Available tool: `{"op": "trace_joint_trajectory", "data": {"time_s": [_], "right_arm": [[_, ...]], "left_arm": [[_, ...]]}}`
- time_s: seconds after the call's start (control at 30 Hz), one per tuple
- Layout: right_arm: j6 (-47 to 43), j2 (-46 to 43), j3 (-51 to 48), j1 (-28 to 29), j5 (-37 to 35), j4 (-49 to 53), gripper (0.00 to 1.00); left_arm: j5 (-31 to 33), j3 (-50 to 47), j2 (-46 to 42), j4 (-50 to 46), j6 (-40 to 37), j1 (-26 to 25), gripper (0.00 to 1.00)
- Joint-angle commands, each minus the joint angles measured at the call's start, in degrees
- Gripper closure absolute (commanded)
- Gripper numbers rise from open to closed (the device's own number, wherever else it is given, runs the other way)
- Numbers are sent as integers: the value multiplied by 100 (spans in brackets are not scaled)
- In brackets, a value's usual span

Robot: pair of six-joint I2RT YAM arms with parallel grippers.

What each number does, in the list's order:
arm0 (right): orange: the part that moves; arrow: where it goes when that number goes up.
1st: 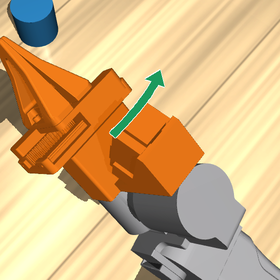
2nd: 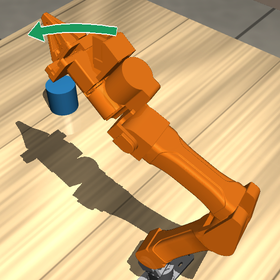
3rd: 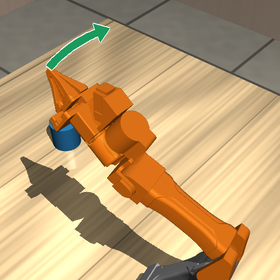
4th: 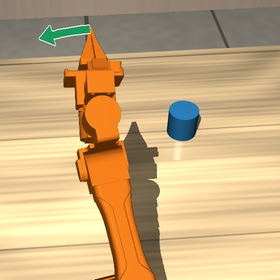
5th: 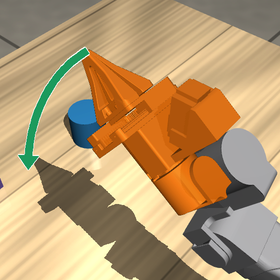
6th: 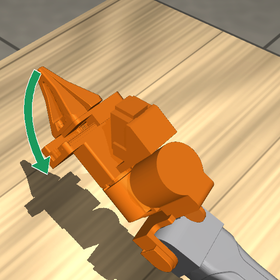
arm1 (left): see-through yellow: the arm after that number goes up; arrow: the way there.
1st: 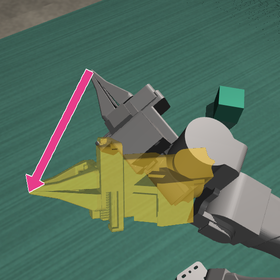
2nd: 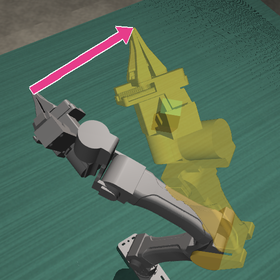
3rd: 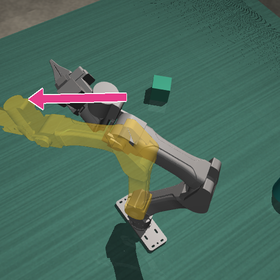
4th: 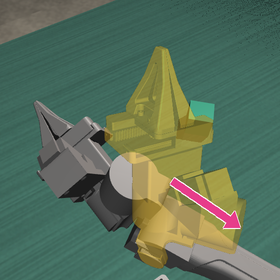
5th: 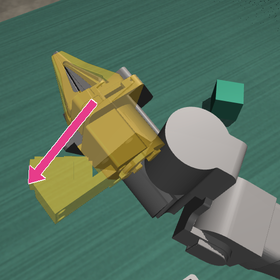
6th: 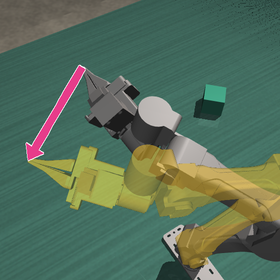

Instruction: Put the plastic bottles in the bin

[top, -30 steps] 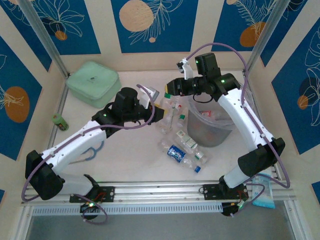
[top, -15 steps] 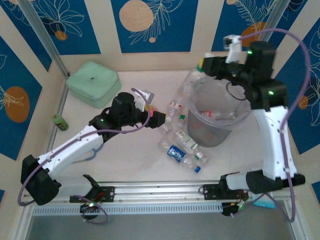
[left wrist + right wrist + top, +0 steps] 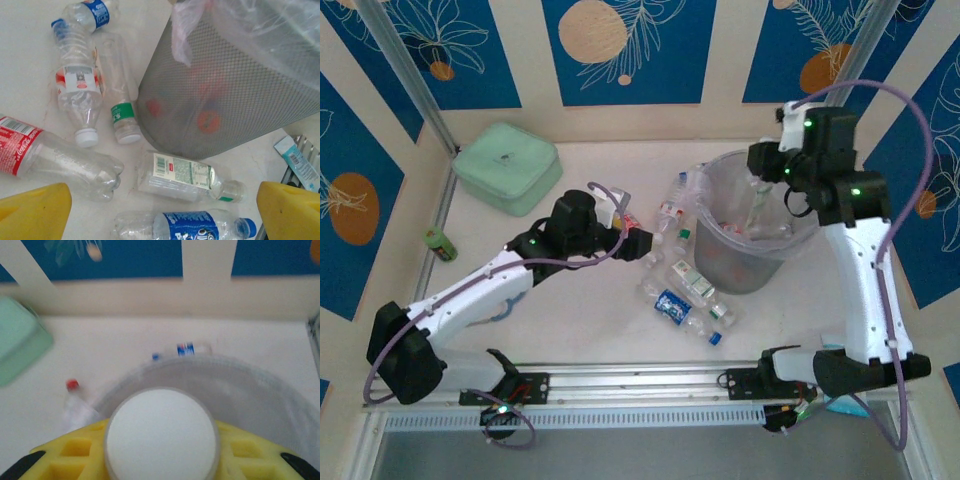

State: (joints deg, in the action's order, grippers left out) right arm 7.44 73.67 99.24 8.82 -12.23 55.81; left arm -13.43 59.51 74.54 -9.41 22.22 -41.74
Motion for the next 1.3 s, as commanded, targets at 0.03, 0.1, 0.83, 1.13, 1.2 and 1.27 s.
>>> {"op": "trace_joint_trajectory", "data": {"time_s": [0.03, 0.1, 0.83, 1.13, 1.2, 1.27], "right_arm": [[100, -180, -729, 107, -309, 294, 100], [176, -243, -1078, 111, -353, 259, 100], [-236, 506, -2912, 179, -769, -953, 100], [433, 584, -2661, -99, 30, -785, 71], [503, 490, -2473, -167, 159, -671, 56], [572, 434, -2234, -218, 242, -472, 44]], "left_arm": [[-54, -17, 52, -54, 11, 28, 6], [-69, -60, 47, -12, 12, 27, 5], [-102, -326, 225, 177, 194, 95, 5], [-169, -359, 311, 199, 238, 156, 5], [-177, -372, 331, 204, 248, 165, 5], [-184, -367, 363, 216, 265, 175, 5]]}}
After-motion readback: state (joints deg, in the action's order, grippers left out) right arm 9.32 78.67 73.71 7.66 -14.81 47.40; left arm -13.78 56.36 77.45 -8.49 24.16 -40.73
